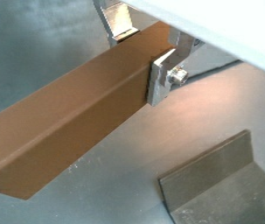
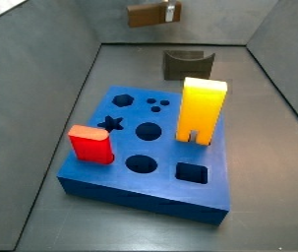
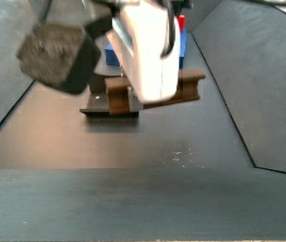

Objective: Pick up the arch object. Move up. Place the arch object on the fixture. Regrasp the arch object. Move to above the board. Insert the arch object.
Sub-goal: Place the arch object on the fixture.

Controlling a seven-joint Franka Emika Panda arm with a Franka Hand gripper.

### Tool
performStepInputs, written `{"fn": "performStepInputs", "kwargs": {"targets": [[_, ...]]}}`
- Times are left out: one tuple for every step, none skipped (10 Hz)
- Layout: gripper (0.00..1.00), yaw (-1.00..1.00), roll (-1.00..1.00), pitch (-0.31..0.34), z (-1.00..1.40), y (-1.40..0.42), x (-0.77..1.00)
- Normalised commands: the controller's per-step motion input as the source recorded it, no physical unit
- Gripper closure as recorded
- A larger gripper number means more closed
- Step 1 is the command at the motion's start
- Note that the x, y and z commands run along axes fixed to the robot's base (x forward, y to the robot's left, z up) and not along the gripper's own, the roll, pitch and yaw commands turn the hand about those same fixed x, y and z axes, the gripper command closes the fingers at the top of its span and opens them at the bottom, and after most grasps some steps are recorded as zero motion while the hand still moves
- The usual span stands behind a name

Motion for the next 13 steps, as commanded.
{"fn": "performStepInputs", "kwargs": {"targets": [[1.00,-0.02,-0.13,0.020,1.00,0.00,-0.04],[1.00,-0.03,-0.14,0.016,0.91,0.01,-0.05],[1.00,-0.03,-0.14,0.014,0.80,0.00,-0.04],[1.00,-0.03,-0.14,0.016,0.64,0.01,-0.04],[1.00,-0.03,-0.14,0.019,0.52,0.01,-0.03],[1.00,-0.04,-0.13,0.023,0.36,0.01,-0.02],[1.00,-0.04,-0.14,0.031,0.24,0.01,-0.02],[1.00,1.00,-0.04,0.028,0.18,-1.00,0.47],[1.00,1.00,-0.03,0.030,0.15,-1.00,0.48],[1.00,1.00,-0.02,0.044,0.13,-1.00,0.48],[1.00,1.00,-0.02,0.053,0.13,-1.00,0.50],[1.00,1.00,-0.02,0.065,0.11,-1.00,0.57],[1.00,1.00,-0.01,0.072,0.09,-0.90,0.56]]}}
